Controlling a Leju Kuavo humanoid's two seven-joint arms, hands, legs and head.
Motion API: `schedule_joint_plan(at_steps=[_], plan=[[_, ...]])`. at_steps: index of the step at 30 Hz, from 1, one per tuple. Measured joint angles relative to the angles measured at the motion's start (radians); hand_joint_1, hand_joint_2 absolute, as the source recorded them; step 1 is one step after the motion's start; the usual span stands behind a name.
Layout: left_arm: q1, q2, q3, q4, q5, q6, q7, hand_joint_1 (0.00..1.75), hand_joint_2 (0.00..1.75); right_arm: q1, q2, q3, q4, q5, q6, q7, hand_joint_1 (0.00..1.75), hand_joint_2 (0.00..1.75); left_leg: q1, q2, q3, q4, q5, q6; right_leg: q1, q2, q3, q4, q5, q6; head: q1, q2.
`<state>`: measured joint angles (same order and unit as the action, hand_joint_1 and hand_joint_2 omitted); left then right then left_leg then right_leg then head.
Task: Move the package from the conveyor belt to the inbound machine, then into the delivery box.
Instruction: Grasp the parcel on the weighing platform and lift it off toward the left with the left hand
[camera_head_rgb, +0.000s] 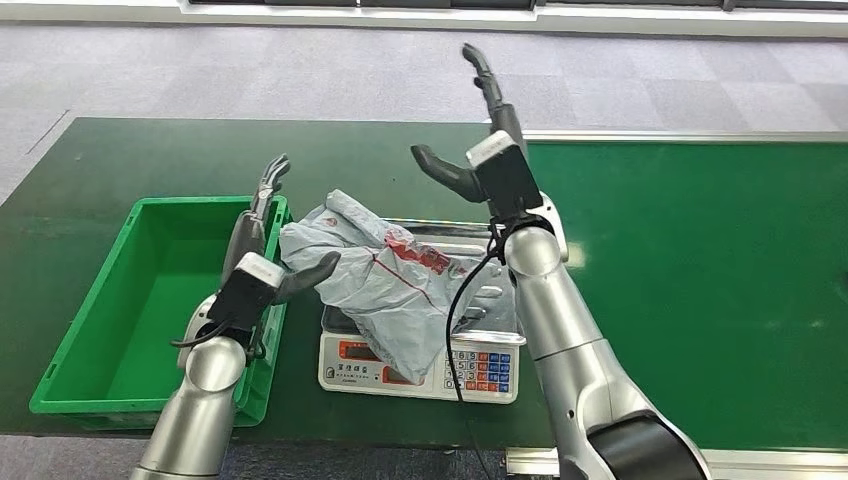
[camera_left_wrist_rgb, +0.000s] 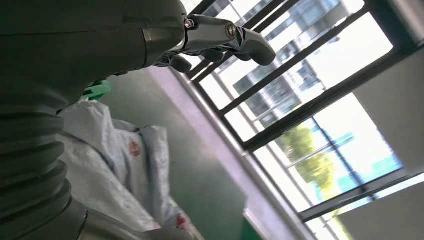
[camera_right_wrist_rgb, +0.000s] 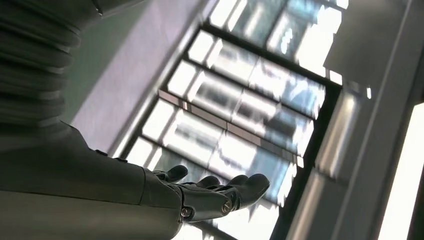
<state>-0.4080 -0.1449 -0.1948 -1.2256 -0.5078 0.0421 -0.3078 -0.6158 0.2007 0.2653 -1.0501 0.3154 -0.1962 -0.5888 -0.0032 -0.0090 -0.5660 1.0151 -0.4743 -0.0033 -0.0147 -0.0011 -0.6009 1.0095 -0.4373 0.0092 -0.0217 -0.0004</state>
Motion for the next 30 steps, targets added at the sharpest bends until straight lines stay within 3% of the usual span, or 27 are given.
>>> schedule_joint_plan(at_steps=[2,4,6,8,14,20,26,30], plan=[[-0.012,0.002,-0.01,0.019,-0.02,-0.008,0.016,0.0,1.75,0.025,-0.004,-0.013,-0.032,-0.013,-0.051,-0.023,0.0,1.75,0.0,-0.001,0.0,0.0,0.0,0.0,0.0,-0.001,0.0,0.0,0.0,0.0,0.0,0.0],[-0.091,0.007,-0.066,0.175,-0.11,-0.039,0.084,0.0,1.75,0.203,-0.04,-0.088,-0.257,-0.046,-0.297,-0.079,0.0,1.75,-0.001,0.002,-0.001,0.0,-0.002,0.001,-0.001,0.002,-0.001,0.0,-0.001,0.0,0.0,0.0],[-0.175,0.007,-0.124,0.347,-0.191,-0.069,0.145,0.87,1.75,0.387,-0.078,-0.161,-0.494,-0.056,-0.496,-0.113,0.0,1.75,-0.002,0.008,-0.001,0.0,-0.004,0.002,-0.002,0.007,-0.003,0.0,-0.001,0.001,0.0,0.0],[-0.207,0.002,-0.148,0.419,-0.221,-0.086,0.169,1.74,1.75,0.445,-0.087,-0.185,-0.572,-0.038,-0.5,-0.113,0.0,1.75,-0.002,0.009,-0.001,-0.001,-0.004,0.003,-0.002,0.008,-0.003,0.0,-0.001,0.001,0.0,0.0],[-0.284,-0.007,-0.206,0.593,-0.285,-0.12,0.208,1.75,1.75,0.561,-0.1,-0.219,-0.693,-0.05,-0.501,-0.112,0.0,1.75,-0.001,0.009,0.002,-0.002,-0.004,0.003,-0.002,0.007,0.001,0.0,-0.001,0.001,0.0,0.0],[-0.318,-0.007,-0.219,0.656,-0.264,-0.093,0.189,1.75,1.75,0.612,-0.105,-0.236,-0.718,-0.071,-0.5,-0.112,0.0,1.75,-0.001,0.009,0.007,-0.002,-0.004,0.003,-0.002,0.007,0.005,0.0,-0.001,0.0,0.0,0.0],[-0.308,0.002,-0.203,0.632,-0.174,-0.009,0.135,1.75,1.75,0.661,-0.112,-0.238,-0.732,-0.06,-0.5,-0.112,0.0,1.75,-0.001,0.009,0.007,-0.002,-0.003,0.002,-0.002,0.007,0.006,0.0,-0.001,0.0,0.0,0.0],[-0.256,0.029,-0.146,0.492,-0.034,0.113,0.043,1.75,1.75,0.711,-0.114,-0.244,-0.754,-0.05,-0.497,-0.112,0.0,1.75,0.0,0.009,0.004,-0.002,-0.003,0.001,-0.001,0.008,0.003,0.001,-0.001,0.0,0.0,0.0]])
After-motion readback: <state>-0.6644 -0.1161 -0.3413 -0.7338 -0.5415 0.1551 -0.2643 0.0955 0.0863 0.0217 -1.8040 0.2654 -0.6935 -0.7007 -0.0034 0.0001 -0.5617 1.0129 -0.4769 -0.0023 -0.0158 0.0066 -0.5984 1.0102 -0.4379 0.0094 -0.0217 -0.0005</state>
